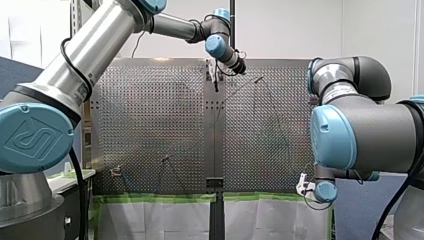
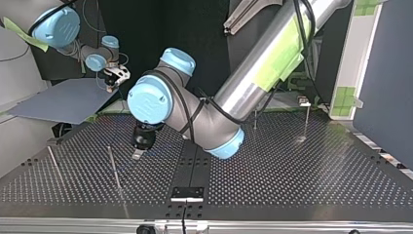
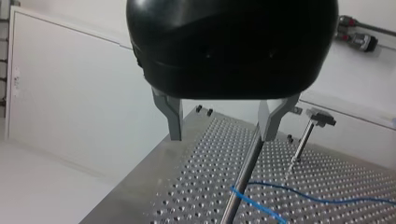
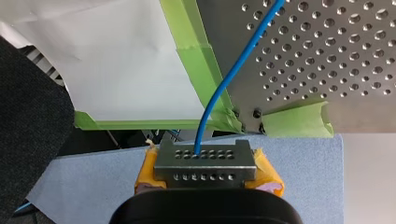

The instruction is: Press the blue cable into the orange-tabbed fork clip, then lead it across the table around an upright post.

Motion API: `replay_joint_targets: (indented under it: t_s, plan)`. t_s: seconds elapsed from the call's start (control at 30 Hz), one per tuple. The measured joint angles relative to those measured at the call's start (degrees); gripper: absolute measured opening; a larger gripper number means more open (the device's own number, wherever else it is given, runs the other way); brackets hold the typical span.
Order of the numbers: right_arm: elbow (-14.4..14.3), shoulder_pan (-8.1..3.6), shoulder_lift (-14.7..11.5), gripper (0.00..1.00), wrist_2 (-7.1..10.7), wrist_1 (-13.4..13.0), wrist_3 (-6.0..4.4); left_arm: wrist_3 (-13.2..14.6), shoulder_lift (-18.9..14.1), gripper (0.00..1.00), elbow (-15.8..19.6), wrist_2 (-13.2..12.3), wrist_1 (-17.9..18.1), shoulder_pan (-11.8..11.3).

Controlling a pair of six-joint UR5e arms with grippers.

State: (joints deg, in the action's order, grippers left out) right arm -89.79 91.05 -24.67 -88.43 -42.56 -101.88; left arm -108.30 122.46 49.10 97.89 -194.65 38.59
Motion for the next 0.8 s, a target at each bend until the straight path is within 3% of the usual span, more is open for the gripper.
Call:
replay_joint_targets:
  t_s: [0.47,0.8]
  plan:
    - [0.0,0.21,0.0,0.00,0.01,0.0,0.00,0.0,0.0,0.86,0.0,5.5,-2.0,0.0]
    - [0.1,0.29,0.0,0.00,0.02,0.1,0.06,0.1,0.0,0.86,0.0,6.1,-2.1,0.0]
